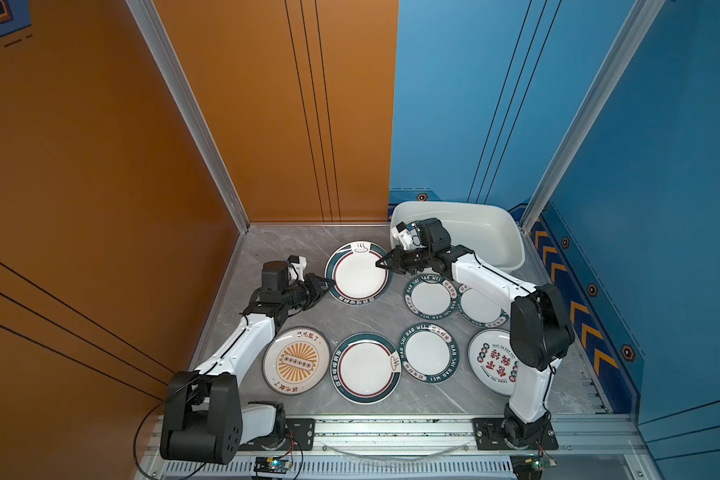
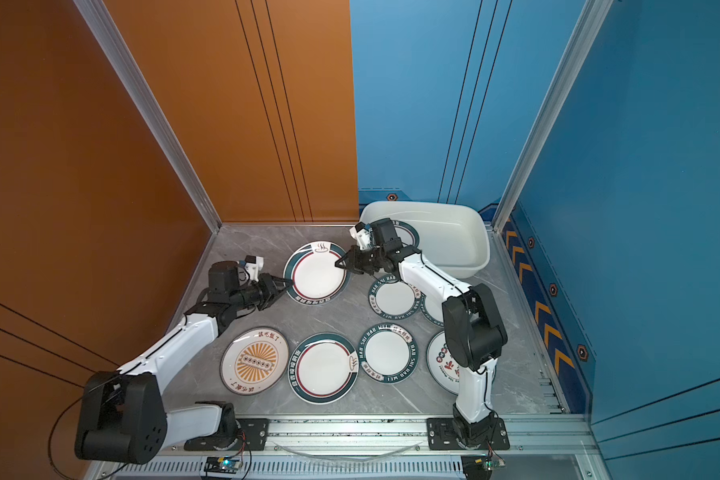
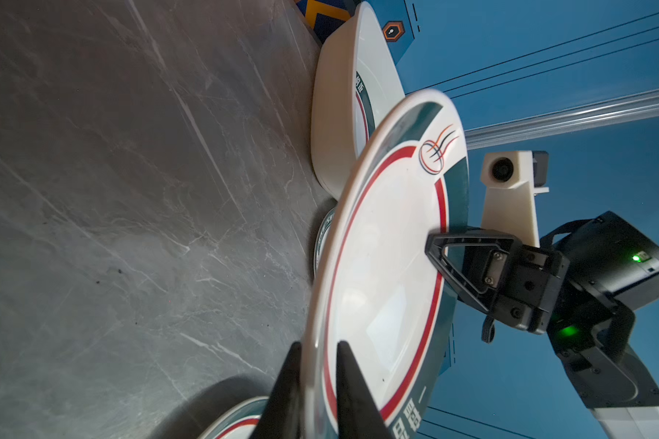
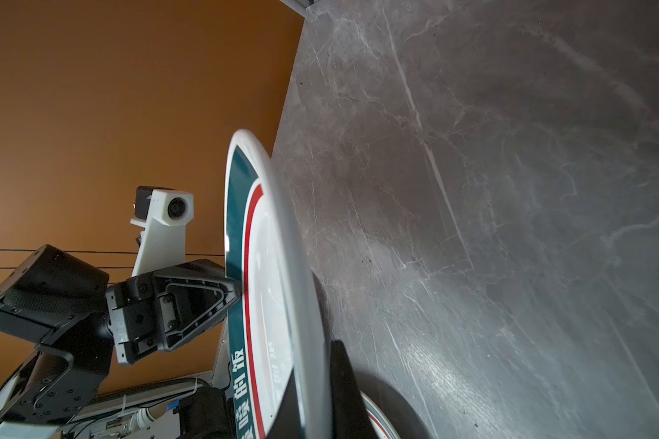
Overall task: Place the plates into the plastic bin on the countertop
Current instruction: 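Grip the farthest red-ring plate edges with both grippers and tilt it upright, then carry the plate into the bin with the right gripper while the left gripper releases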
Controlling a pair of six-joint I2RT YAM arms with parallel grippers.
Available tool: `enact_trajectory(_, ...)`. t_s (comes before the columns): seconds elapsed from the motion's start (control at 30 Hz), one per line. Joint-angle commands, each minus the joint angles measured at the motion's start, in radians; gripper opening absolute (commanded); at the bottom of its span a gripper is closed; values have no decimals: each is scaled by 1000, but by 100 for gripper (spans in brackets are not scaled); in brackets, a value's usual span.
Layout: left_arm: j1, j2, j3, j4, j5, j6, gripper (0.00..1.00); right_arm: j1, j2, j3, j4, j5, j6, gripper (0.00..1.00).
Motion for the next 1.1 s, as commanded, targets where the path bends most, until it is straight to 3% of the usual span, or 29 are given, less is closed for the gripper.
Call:
enact_trajectory(0.0,-8,-20,29,-23,-11,48,35,-42,14,57,-19,27,-9,0)
enact_trajectory(0.2,-1,-68,22,-80,-67,98,76,-166,20,106,-57,87,9,0)
enact_trajectory(0.27,3,-104,10,-111,-107,123,98,-218,26,123,-76,119,8,0)
enact_trajectory(0.47,58,-216,-75,-166,-202,143,98,-357,77,185,-147,210,3,0)
enact_trajectory(0.67,146,-278,-154,-201,-190,153,98,-438,191,269,-183,241,18,0)
enact_trajectory(1.07,165,-288,-184,-212,-168,164,98,-466,459,553,-295,274,32,0)
